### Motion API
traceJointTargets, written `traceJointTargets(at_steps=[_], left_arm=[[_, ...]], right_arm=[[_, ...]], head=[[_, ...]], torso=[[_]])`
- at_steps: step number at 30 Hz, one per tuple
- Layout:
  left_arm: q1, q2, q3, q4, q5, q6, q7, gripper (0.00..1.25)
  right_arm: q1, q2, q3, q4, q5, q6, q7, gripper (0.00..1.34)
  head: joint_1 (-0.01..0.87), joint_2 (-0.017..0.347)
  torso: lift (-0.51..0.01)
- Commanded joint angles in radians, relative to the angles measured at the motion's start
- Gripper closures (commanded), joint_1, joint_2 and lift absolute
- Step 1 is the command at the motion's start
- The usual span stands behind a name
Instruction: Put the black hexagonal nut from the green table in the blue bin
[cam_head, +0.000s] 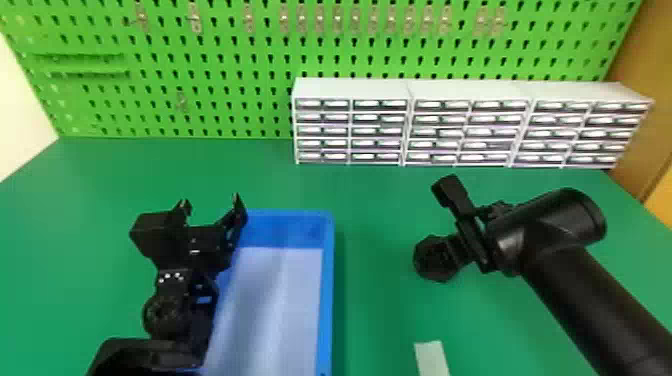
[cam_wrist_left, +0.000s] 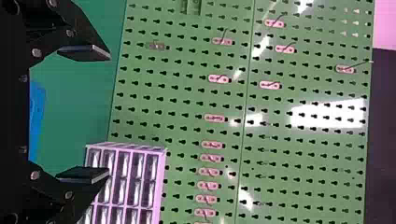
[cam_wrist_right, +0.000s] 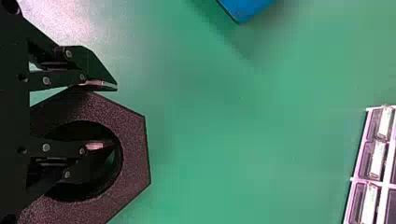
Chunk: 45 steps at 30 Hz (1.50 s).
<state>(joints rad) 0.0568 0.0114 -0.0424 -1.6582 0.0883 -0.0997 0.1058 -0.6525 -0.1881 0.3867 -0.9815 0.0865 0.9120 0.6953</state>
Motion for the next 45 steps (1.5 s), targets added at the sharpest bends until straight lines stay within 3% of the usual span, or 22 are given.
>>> traceJointTargets(at_steps=[1,9,21,25,30,45], left_arm=[[0.000,0.001,-0.001,0.000,0.001,0.000,0.000,0.38],[0.006,0.001,0.001,0.000,0.004,0.000,0.000,0.38],[0.009,0.002,0.003,0.000,0.004,0.002,0.000,0.38],[0.009,0.002,0.001,0.000,0.002,0.002,0.000,0.38],[0.009,0.002,0.001,0.000,0.002,0.002,0.000,0.38],[0.006,0.002,-0.005,0.000,0.001,0.003,0.000,0.38]], right_arm=[[0.011,0.001,-0.022,0.003,0.002,-0.009,0.000,1.00],[0.031,0.002,-0.100,-0.019,0.007,-0.009,0.000,1.01],[0.070,0.004,-0.209,-0.141,0.048,0.016,0.001,1.02],[0.082,0.006,-0.238,-0.174,0.055,0.025,0.000,1.16],[0.099,0.006,-0.261,-0.217,0.055,0.027,0.001,1.16],[0.168,0.013,-0.348,-0.536,-0.028,0.019,-0.002,1.16]], head=[[0.657,0.057],[0.657,0.057],[0.657,0.057],[0.657,0.057],[0.657,0.057],[0.657,0.057]], torso=[[-0.095],[-0.095],[-0.095],[-0.095],[-0.095],[-0.095]])
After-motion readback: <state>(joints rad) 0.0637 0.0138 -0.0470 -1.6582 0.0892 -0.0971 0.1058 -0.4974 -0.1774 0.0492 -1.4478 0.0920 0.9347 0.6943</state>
